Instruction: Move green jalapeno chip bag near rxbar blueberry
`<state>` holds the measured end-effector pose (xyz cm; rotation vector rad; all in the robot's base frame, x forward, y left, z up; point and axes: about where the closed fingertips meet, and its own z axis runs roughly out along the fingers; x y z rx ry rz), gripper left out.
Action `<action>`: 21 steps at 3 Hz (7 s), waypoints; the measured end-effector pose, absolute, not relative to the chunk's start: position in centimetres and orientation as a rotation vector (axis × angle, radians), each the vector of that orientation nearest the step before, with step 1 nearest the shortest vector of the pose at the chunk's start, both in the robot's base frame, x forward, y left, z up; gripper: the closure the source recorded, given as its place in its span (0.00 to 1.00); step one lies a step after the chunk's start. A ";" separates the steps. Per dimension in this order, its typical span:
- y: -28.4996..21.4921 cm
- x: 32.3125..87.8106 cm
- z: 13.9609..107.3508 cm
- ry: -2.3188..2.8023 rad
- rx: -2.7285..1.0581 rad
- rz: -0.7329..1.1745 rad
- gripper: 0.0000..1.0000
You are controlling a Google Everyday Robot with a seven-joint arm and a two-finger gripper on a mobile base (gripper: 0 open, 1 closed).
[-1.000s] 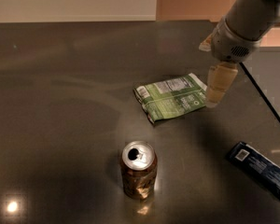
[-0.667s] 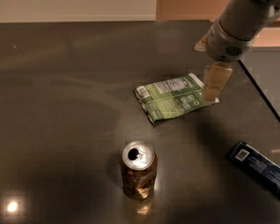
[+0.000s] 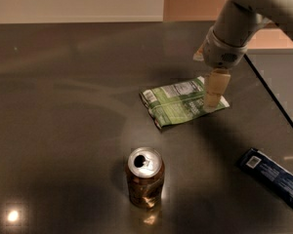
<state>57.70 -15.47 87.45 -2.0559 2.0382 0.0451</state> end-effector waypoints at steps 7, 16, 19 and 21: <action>-11.4 57.5 82.8 2.003 -2.222 0.124 0.65; -23.8 47.0 91.1 2.310 -1.947 0.124 0.83; -27.0 44.6 91.2 2.406 -1.788 0.177 0.14; -26.8 45.8 91.3 2.376 -1.761 0.137 0.00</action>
Offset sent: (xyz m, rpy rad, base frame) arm -0.0068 0.0179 -0.0372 -0.0425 0.1047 0.0713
